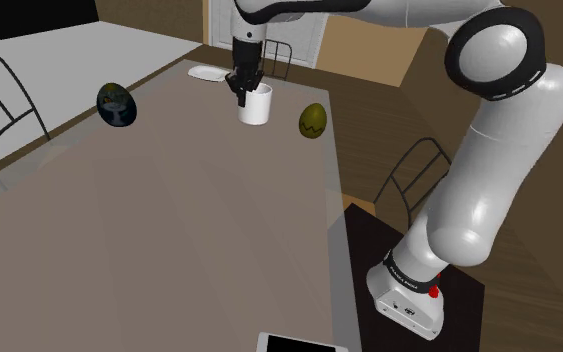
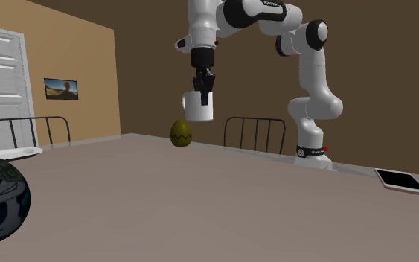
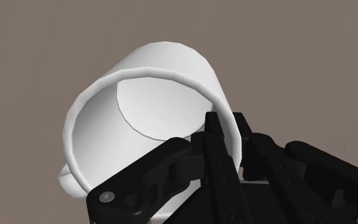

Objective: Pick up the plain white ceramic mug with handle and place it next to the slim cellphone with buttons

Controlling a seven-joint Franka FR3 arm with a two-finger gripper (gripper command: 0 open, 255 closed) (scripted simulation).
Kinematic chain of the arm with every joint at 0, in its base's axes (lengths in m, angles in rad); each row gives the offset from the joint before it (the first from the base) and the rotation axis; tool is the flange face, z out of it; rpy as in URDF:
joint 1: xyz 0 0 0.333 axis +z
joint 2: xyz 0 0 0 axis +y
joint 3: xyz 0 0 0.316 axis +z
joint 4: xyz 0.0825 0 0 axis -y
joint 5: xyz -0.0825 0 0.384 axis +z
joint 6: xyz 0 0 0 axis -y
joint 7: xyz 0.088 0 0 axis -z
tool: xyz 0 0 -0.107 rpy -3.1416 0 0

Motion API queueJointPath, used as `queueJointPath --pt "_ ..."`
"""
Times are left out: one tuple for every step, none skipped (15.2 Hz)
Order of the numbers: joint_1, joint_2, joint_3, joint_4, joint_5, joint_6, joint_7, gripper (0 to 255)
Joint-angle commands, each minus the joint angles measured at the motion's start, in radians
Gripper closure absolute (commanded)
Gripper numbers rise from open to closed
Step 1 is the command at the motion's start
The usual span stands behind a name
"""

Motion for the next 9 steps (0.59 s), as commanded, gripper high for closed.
queueJointPath --pt "0.019 -0.065 0.014 -0.087 -0.002 0.022 0.034 255" --pt "0.030 -0.091 0.022 -0.120 -0.002 0.029 0.053 255" --pt "0.039 -0.115 0.030 -0.150 -0.002 0.035 0.071 255" --pt "0.049 -0.139 0.039 -0.180 -0.001 0.041 0.090 255" --pt "0.059 -0.162 0.048 -0.207 0.000 0.046 0.109 255" --pt "0.069 -0.184 0.058 -0.234 0.001 0.050 0.128 255" --pt "0.078 -0.205 0.068 -0.259 0.003 0.054 0.147 255" --pt "0.088 -0.226 0.079 -0.283 0.005 0.057 0.166 255" --pt "0.098 -0.245 0.089 -0.305 0.008 0.060 0.186 255"
